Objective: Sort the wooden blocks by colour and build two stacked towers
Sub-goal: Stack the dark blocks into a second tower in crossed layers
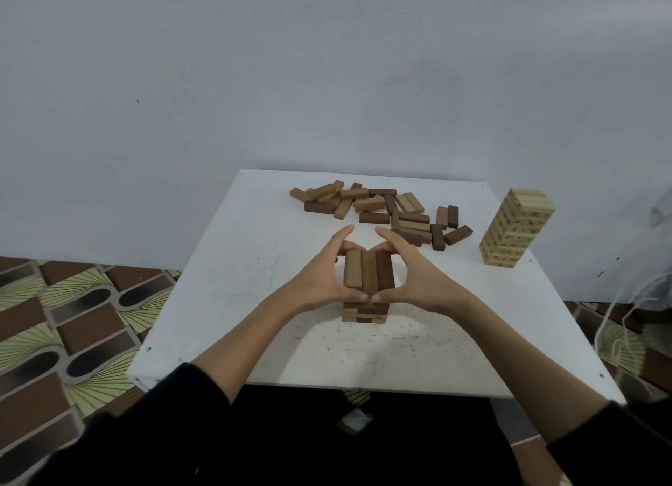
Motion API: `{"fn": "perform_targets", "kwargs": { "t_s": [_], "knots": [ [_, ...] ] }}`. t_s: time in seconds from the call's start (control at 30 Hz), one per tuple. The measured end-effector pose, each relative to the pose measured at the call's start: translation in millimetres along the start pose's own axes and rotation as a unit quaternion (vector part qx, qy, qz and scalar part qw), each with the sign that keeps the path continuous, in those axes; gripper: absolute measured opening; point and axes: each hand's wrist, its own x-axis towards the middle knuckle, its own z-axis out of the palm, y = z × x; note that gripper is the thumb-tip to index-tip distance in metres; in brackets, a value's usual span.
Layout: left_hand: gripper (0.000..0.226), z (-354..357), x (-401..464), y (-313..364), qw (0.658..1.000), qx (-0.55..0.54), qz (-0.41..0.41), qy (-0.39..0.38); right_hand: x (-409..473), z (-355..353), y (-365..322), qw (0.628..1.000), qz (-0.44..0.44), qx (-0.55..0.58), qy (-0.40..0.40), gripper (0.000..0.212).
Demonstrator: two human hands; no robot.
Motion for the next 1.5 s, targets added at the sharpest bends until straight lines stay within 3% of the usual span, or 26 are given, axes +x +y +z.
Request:
{"fn": "perform_targets", "kwargs": {
  "t_s": [0.77, 0.9, 0.97, 1.07, 1.1, 1.17, 1.27, 1.5],
  "knots": [
    [0.118, 5.4, 0.8, -0.6, 0.996, -0.074, -0.048, -0.02, 0.7, 4.2, -6.0, 0.997, 0.054, 0.055, -0.016, 0.105],
    [0.138, -0.2, -2.8, -2.0, 0.994, -0.103, -0.046, -0.014, -6.2, -0.8, -2.7, 0.996, 0.038, 0.078, -0.025, 0.12],
    [0.144, -3.6, -6.7, -1.7, 0.986, -0.159, -0.058, 0.002, -10.1, -1.5, -3.6, 0.995, 0.035, 0.095, -0.021, 0.115],
    [0.12, 2.2, -8.8, 1.6, 0.962, -0.256, -0.098, 0.021, -11.3, 8.3, -4.6, 0.987, 0.069, 0.144, 0.026, 0.072],
    [0.108, 6.4, -6.9, 2.8, 0.943, -0.309, -0.117, 0.033, -10.1, 14.2, -5.1, 0.976, 0.089, 0.193, 0.044, 0.069],
    [0.104, 13.0, -3.5, 4.3, 0.921, -0.359, -0.143, 0.044, -6.9, 25.5, -4.8, 0.941, 0.127, 0.306, 0.072, 0.077],
    [0.107, 19.8, -3.3, 6.0, 0.923, -0.353, -0.145, 0.037, -6.1, 35.9, -8.8, 0.91, 0.137, 0.378, 0.096, 0.075],
    [0.079, 27.7, -5.7, 10.2, 0.924, -0.356, -0.138, 0.025, -9.1, 41.4, -18.0, 0.9, 0.134, 0.401, 0.107, 0.069]
  ]
}}
